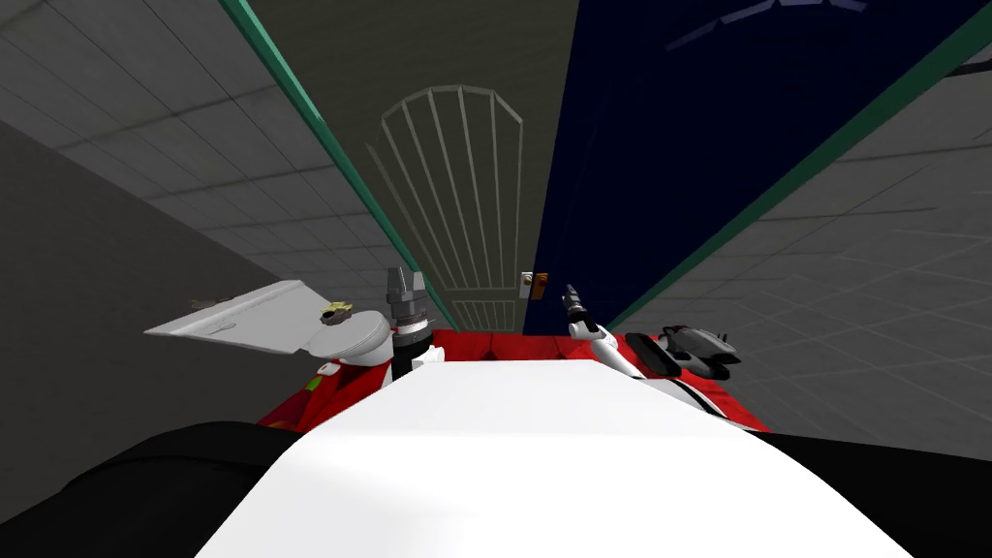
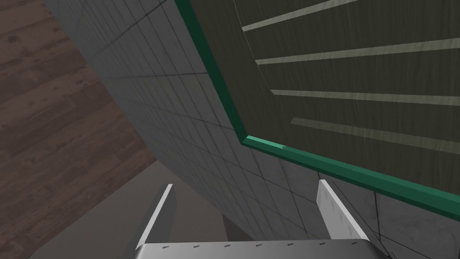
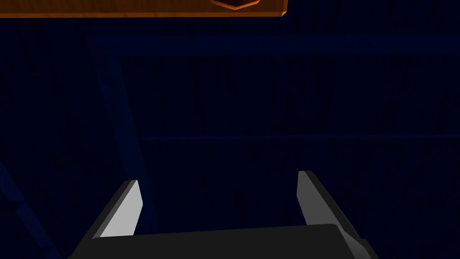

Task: Pull the door open

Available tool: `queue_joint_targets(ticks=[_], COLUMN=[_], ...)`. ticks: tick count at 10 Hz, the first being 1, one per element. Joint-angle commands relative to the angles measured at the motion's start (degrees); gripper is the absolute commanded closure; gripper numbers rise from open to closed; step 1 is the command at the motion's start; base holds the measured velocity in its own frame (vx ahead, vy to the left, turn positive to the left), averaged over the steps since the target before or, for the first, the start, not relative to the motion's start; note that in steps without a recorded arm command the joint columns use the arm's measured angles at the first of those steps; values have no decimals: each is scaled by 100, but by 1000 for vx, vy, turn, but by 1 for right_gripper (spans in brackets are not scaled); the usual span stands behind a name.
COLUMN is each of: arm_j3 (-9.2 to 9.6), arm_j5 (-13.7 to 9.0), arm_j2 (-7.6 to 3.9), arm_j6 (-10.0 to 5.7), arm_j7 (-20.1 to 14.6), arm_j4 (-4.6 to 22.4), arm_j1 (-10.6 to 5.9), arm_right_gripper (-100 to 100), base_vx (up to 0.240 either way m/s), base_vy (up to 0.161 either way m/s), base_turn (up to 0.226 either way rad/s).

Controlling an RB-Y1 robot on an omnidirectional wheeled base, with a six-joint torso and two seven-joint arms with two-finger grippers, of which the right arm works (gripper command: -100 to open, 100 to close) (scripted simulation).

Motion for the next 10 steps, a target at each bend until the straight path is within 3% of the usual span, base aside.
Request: queue_joint_targets(ticks=[1, 2, 3, 4, 9, 10], arm_j3=[85, 139, 79, 79, 79, 28], arm_j5=[25, 39, 33, 33, 33, 14], arm_j2=[121, 184, 180, 180, 180, 106], arm_j6=[20, 15, 46, 46, 46, 57], arm_j7=[25, 26, 64, 64, 64, 53], arm_j4=[-109, -139, -174, -174, -174, -155], arm_j1=[-71, -130, -72, -72, -72, -2], arm_right_gripper=[-100, -100, -100, 100, 100, -100], base_vx=[179, 206, 90, -12, -20, -96], base_vy=[66, 134, 67, -10, -14, -68], base_turn=[145, 222, 36, -33, -1, -140])
